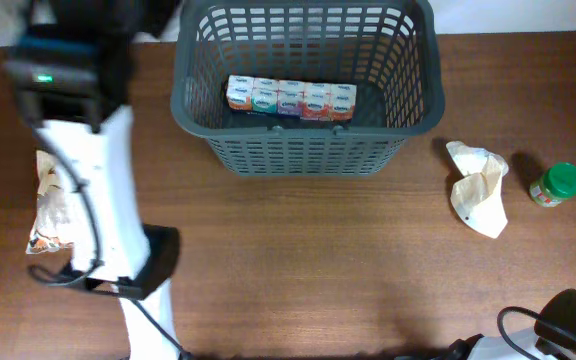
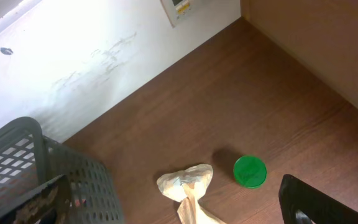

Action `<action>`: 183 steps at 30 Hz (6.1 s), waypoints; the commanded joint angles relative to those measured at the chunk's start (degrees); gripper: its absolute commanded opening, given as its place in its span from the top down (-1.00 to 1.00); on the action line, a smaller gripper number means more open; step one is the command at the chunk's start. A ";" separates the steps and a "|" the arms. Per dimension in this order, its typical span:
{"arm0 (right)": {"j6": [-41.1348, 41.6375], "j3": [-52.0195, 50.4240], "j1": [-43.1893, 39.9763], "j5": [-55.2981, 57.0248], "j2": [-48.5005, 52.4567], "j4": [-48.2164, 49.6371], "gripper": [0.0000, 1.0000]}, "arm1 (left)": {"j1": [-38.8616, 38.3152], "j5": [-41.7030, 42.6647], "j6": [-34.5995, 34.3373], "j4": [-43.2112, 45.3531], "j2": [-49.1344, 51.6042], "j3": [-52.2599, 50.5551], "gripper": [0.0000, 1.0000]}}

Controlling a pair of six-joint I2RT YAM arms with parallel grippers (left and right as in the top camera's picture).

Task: Pack container

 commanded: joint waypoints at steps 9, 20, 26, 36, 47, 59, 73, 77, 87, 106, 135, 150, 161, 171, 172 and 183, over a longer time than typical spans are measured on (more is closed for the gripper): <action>0.24 0.09 -0.15 0.13 0.26 0.00 -0.97 | -11.34 3.89 21.31 5.35 9.35 -23.43 0.96; 0.22 0.09 -0.15 0.13 0.26 0.00 -0.97 | -14.51 0.31 16.46 2.54 17.29 -31.52 0.96; 0.24 0.07 -0.15 0.13 0.26 0.00 -0.98 | -14.49 0.04 16.46 1.42 17.27 -31.50 0.91; 0.24 0.07 -0.15 0.13 0.26 0.00 -0.97 | -13.86 -10.69 0.92 0.57 10.78 -24.30 -0.98; 0.22 0.09 -0.15 0.13 0.26 0.00 -0.97 | 5.77 -2.38 -30.82 -4.35 -4.31 -8.50 -0.98; 0.22 0.09 -0.15 0.13 0.26 0.00 -0.97 | 37.44 1.18 -39.47 -20.15 -1.51 -20.31 -0.98; 0.22 0.09 -0.15 0.13 0.26 0.00 -0.97 | 48.11 3.37 -23.50 -7.74 2.64 -62.07 -0.96; 0.22 0.09 -0.15 0.13 0.26 0.00 -0.98 | 48.35 1.75 -23.52 -0.96 2.64 -69.72 -1.00; 0.22 0.09 -0.15 0.13 0.26 0.00 -0.97 | 48.63 -2.08 -17.46 10.36 3.02 -78.68 -0.96; 0.22 0.09 -0.15 0.13 0.26 0.00 -0.98 | 51.23 2.29 -9.03 14.78 4.07 -88.06 0.97; 0.22 0.09 -0.15 0.13 0.26 0.00 -0.97 | 17.40 3.13 3.93 -9.18 0.92 1.73 0.97; 0.24 0.07 -0.15 0.13 0.26 0.00 -0.97 | -10.47 14.91 25.22 -1.51 11.76 -11.37 0.97; 0.22 0.07 -0.15 0.13 0.26 0.00 -0.98 | -16.83 15.78 24.79 6.29 19.23 -25.11 0.96; 0.22 0.09 -0.15 0.13 0.26 0.00 -0.98 | -16.00 15.72 14.08 7.23 16.04 -24.44 -0.98; 0.22 0.07 -0.15 0.13 0.26 0.00 -0.97 | -15.45 15.54 11.15 7.98 14.99 -23.76 -0.98; 0.22 0.07 -0.15 0.13 0.26 0.00 -0.97 | 1.55 15.39 -25.55 13.64 1.01 -7.58 -0.98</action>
